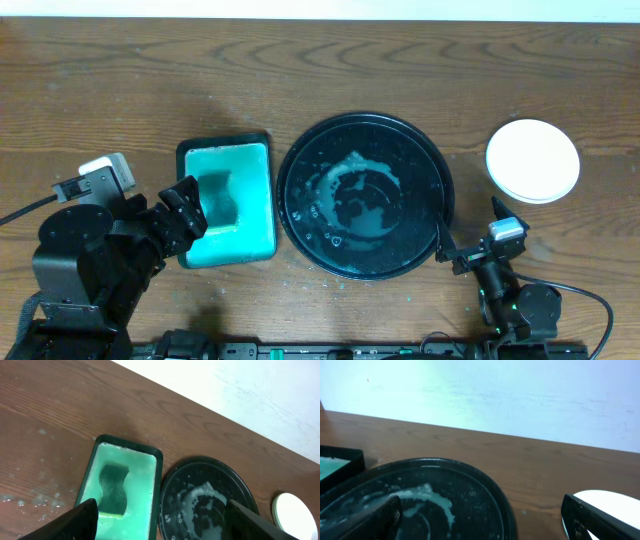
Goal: Clean dirty plates on tray and stack at the side
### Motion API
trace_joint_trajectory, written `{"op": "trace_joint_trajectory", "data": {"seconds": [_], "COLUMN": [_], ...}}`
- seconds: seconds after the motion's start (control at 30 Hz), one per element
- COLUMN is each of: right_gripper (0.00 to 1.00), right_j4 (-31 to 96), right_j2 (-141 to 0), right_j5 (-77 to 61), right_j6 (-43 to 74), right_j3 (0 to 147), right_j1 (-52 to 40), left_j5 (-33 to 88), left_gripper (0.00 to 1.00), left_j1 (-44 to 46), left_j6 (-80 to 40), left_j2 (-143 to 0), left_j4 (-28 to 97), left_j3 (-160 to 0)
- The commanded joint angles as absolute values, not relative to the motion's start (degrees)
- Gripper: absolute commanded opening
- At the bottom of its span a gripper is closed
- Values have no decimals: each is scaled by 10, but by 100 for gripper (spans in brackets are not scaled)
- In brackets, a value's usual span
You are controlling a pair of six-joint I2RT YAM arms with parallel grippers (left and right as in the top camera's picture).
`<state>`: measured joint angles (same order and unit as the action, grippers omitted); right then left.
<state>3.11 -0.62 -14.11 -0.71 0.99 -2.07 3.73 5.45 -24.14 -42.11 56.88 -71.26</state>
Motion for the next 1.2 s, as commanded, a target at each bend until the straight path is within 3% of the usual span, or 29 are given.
{"op": "trace_joint_trajectory", "data": {"seconds": [0.0,0.77,0.9,1.17], "right_gripper": [99,99,99,99], "right_j4": [28,30,30,30], "right_j2": [-3,-4,-4,-4], "right_j5": [-137,-137,-137,-137], "right_j6": [-9,-9,-9,-9], "right_j3": [3,3,3,3], "right_j1": [-27,-27,-27,-27], "left_j5": [34,5,-39,27], "left_gripper": [80,80,80,80], "left_j1": [54,54,53,1], "left_j6": [-240,-230,-225,-225], "left_j2": [-421,-420,-406,-306], "left_j4": [569,606,461,173], "left_j3": [-720,-718,-647,-409]}}
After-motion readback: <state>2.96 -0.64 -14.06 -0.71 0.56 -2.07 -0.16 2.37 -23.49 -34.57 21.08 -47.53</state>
